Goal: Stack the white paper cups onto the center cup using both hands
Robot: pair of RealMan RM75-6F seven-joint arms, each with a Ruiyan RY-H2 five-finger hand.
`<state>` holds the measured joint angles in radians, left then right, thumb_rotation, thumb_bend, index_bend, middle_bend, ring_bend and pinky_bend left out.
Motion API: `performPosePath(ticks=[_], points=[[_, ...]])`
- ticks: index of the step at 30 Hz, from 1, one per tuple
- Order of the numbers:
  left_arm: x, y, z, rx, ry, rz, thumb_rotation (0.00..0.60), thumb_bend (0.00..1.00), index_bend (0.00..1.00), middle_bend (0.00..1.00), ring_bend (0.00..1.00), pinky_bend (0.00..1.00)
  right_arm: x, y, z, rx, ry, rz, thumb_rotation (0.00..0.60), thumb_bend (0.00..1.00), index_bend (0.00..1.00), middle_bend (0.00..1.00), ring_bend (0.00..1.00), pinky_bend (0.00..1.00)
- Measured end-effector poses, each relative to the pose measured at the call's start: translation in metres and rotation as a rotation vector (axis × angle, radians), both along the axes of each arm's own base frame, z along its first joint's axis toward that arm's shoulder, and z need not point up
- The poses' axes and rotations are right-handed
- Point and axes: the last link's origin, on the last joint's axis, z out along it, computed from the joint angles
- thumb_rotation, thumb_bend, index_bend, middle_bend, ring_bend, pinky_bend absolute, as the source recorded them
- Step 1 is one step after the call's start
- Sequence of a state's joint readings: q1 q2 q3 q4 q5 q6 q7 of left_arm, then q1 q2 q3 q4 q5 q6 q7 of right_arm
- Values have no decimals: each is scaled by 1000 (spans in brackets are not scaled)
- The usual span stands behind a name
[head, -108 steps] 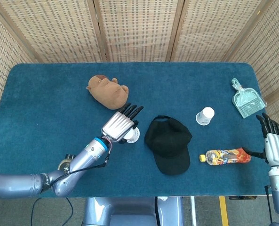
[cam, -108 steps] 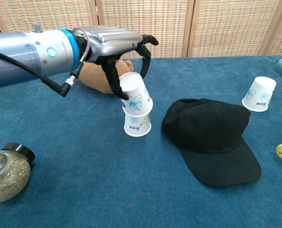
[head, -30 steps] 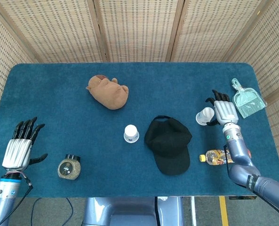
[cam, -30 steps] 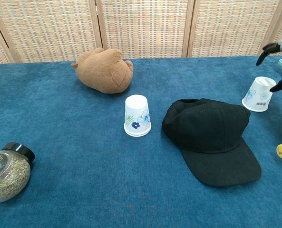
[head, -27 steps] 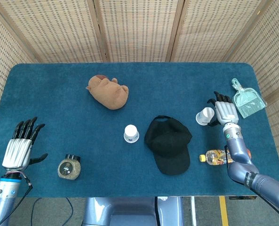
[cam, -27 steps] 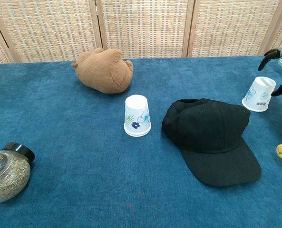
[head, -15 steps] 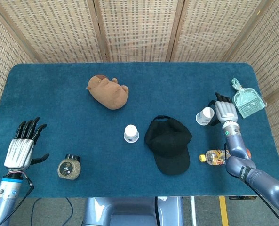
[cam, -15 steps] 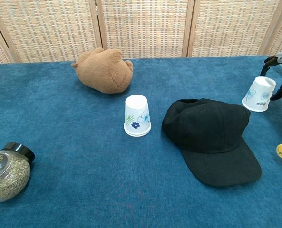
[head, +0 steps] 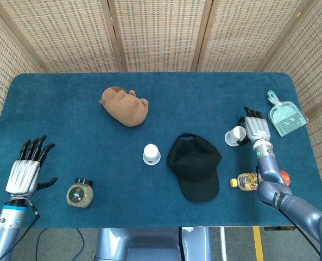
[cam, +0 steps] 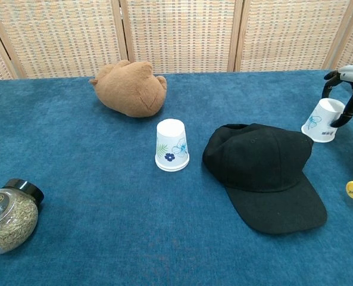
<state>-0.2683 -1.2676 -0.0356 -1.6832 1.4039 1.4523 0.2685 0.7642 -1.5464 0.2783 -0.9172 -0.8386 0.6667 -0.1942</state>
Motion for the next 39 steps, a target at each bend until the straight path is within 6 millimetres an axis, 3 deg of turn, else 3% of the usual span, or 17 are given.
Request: performPosePath(ticks=[6,12,18,27,34,39], points=[[0,0,1,2,-2,-1,600,117,162,0,0,0,5,0,3,-12,-9,16,600,197,527,104,10,96],[1,-1,2,1,-5,-5,600,117,162,0,0,0,24,3,15,-36,-44,74,600,197,525,103,10,97],[3,-2,2,-5,-8,-14,600,117,162,0,0,0,60,16,30,-58,-97,180,600,197,524,101,10,102],[4,-4,3,-14,-22,-31,600,117,162,0,0,0,133,56,33,-29,-185,364,600,197,524,100,10,104],[3,-5,7,-14,-41,-33,600,117,162,0,0,0,180,77,15,15,-215,445,600,198,524,100,11,106],[2,-5,10,-20,-53,-31,600,117,162,0,0,0,202,82,-6,48,-234,453,600,198,524,100,12,107]])
